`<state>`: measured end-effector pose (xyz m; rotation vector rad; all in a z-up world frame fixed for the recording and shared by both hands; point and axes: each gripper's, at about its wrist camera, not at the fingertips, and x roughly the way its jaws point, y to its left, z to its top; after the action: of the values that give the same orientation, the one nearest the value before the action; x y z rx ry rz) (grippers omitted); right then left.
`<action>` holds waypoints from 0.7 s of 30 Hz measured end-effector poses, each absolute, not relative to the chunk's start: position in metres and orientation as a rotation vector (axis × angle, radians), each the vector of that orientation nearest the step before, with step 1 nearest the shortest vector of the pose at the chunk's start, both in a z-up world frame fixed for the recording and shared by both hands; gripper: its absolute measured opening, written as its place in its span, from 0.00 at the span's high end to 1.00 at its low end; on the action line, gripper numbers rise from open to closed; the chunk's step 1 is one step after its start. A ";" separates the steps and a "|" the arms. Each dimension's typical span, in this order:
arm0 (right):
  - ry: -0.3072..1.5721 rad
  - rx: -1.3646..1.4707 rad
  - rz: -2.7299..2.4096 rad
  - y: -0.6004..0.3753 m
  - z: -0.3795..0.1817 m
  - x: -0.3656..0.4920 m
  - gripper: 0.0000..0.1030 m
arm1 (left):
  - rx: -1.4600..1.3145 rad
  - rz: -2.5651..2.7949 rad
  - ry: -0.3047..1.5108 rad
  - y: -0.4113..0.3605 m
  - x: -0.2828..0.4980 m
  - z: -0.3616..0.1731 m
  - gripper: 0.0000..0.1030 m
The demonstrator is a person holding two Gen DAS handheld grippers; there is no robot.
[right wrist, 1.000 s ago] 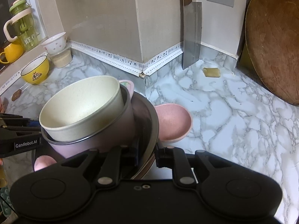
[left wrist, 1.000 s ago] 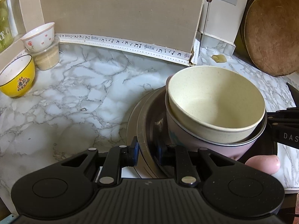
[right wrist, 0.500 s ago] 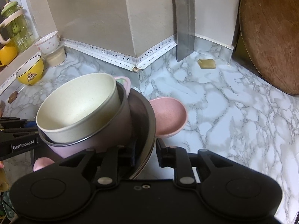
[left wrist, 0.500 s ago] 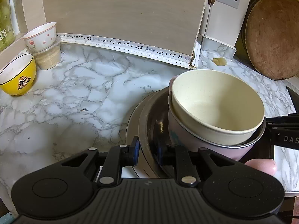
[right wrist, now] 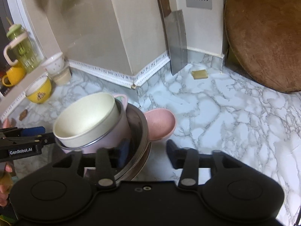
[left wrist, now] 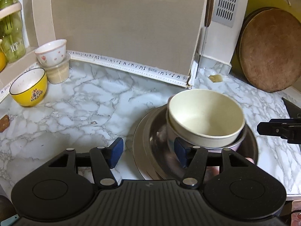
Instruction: Organize plates and bowls
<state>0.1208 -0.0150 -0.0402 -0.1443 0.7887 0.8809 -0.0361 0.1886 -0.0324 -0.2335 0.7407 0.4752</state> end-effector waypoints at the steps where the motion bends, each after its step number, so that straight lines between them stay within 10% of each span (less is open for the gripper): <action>1: 0.776 -0.138 0.891 -0.018 -0.037 0.118 0.45 | -0.228 0.474 0.735 0.186 -0.038 -0.030 0.41; 21: 0.544 -0.057 1.005 -0.065 0.002 0.057 0.07 | -0.196 0.395 0.591 0.124 -0.081 0.005 0.17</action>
<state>0.0572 -0.0647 0.0017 -0.0573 0.5441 1.0054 -0.0810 0.1236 0.0049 -0.1961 0.5905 0.3950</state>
